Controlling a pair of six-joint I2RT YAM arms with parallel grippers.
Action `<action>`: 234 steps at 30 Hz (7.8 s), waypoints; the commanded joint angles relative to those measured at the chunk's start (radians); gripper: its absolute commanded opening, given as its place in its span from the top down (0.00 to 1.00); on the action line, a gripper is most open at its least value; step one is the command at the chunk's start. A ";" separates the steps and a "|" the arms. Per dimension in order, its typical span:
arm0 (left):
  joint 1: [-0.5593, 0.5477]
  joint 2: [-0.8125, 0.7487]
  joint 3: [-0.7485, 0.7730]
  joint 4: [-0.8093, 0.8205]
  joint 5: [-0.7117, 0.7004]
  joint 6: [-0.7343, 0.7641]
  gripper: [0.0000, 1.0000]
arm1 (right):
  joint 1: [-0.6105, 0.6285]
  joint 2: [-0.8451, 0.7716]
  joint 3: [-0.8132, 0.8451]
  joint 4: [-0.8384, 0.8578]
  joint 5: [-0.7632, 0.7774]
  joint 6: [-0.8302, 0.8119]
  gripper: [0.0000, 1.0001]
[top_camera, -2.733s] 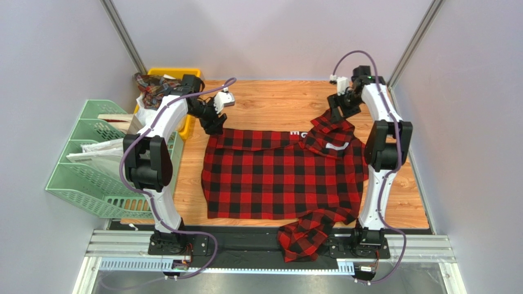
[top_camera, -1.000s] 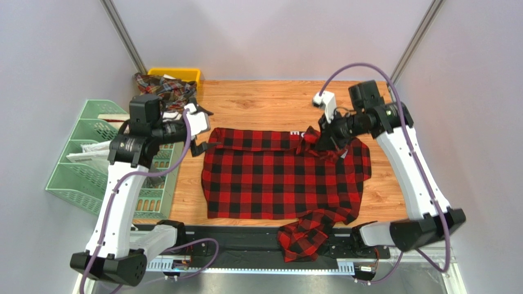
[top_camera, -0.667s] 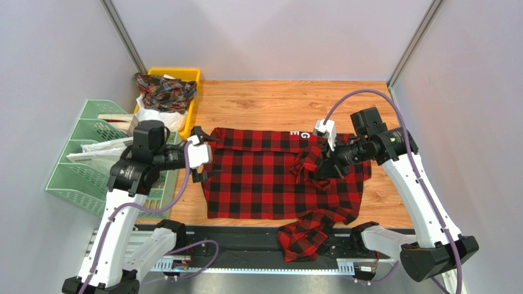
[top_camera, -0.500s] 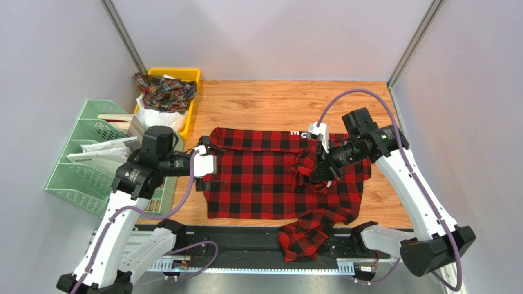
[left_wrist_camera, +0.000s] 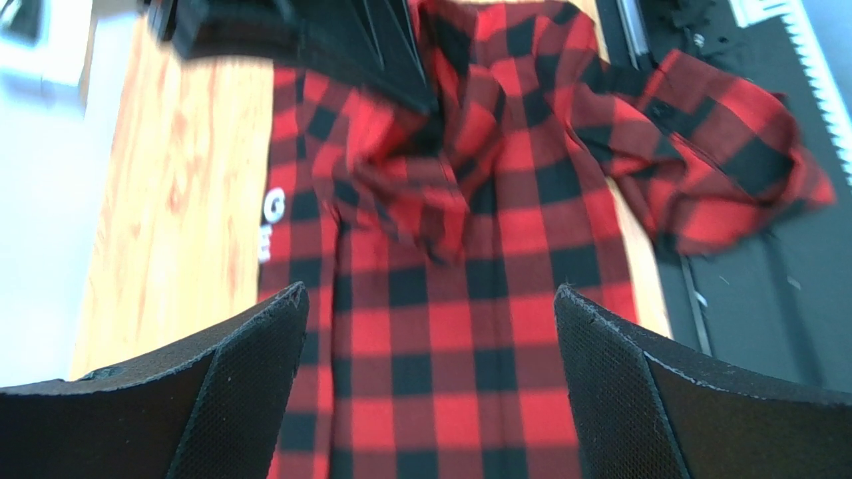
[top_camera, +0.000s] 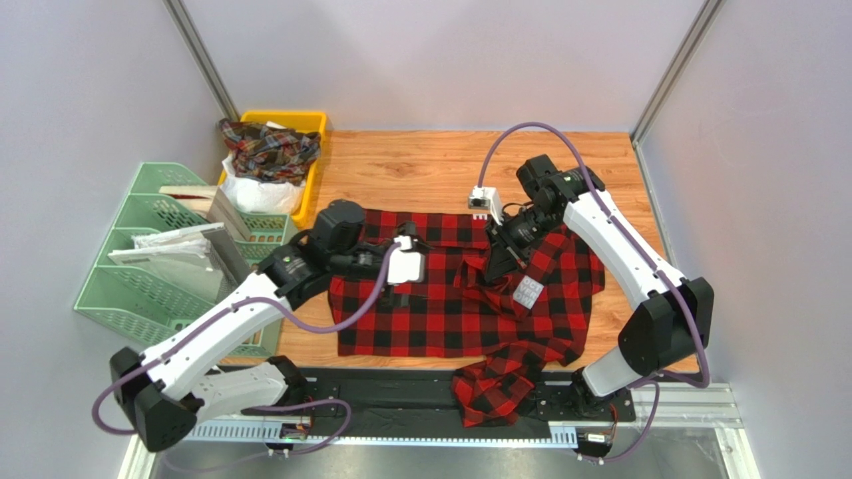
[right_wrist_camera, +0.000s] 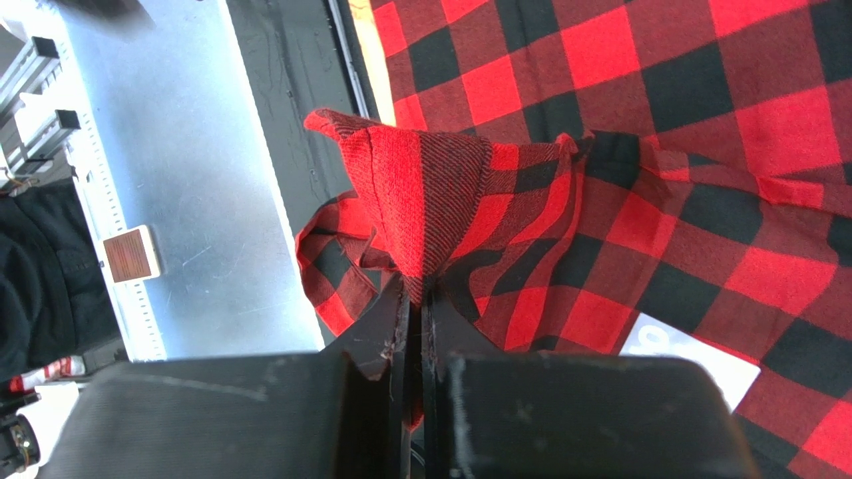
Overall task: Fold and stack the long sleeve shirts
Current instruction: Fold the shirt
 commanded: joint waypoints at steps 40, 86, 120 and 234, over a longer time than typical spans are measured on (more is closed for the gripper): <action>-0.052 0.345 0.062 0.171 -0.142 -0.670 1.00 | -0.239 0.081 0.133 -0.065 -0.024 0.077 0.01; 0.553 0.388 0.056 -0.176 -0.246 -0.430 0.27 | -0.342 0.235 -0.054 0.239 0.648 0.158 0.55; 0.546 0.850 0.361 -0.333 -0.371 -0.344 0.38 | -0.521 0.654 0.524 0.262 0.581 0.131 0.52; 0.308 0.485 -0.179 -0.221 -0.381 0.329 0.35 | -0.309 -0.155 -0.692 0.531 0.609 -0.489 0.38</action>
